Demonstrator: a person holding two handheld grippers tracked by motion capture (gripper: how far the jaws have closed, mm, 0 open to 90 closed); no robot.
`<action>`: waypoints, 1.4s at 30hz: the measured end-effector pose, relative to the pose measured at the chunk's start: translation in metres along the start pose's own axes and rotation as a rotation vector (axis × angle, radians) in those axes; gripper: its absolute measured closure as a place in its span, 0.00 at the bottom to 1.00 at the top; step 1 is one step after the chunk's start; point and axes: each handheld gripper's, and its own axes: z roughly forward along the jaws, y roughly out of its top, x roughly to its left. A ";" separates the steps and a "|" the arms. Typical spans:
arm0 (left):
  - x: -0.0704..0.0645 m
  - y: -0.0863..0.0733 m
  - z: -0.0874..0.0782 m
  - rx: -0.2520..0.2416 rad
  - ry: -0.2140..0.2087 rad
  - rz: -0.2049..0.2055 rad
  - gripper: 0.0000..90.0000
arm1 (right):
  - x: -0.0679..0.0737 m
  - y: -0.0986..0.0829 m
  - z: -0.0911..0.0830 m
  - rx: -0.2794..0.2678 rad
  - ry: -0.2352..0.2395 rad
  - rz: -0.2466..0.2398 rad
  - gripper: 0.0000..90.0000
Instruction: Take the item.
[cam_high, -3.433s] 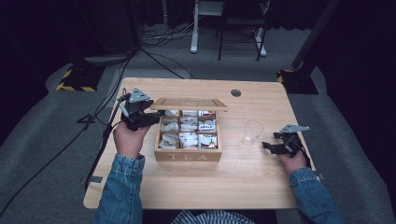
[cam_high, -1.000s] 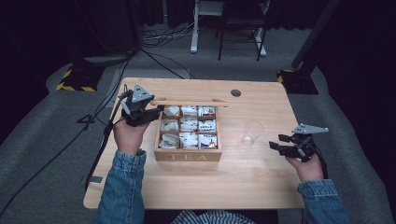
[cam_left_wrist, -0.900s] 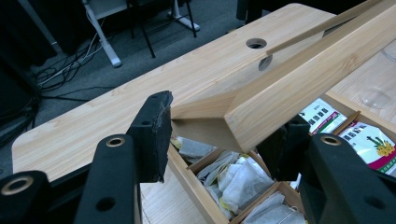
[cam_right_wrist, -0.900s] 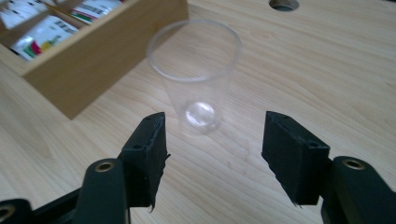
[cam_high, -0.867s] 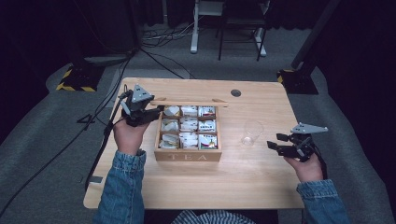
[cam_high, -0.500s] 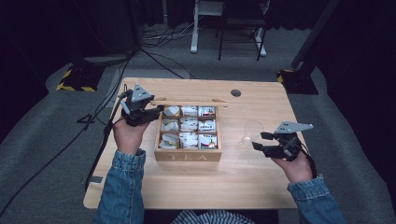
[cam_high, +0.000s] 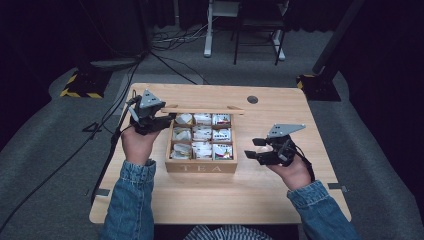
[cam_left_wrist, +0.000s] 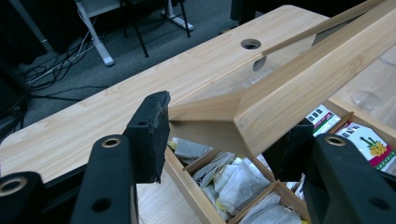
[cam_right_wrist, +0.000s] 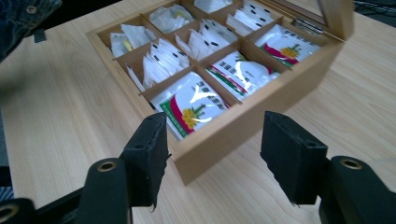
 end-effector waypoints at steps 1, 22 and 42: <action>0.000 0.000 0.000 0.000 0.000 0.000 0.52 | 0.000 0.000 0.000 0.000 0.000 0.000 0.46; 0.003 0.001 0.000 0.007 -0.014 0.007 0.52 | 0.026 0.045 0.076 0.022 0.146 -0.047 0.49; 0.002 0.000 0.000 0.009 -0.018 0.008 0.51 | 0.060 0.075 0.141 0.090 0.197 -0.130 0.67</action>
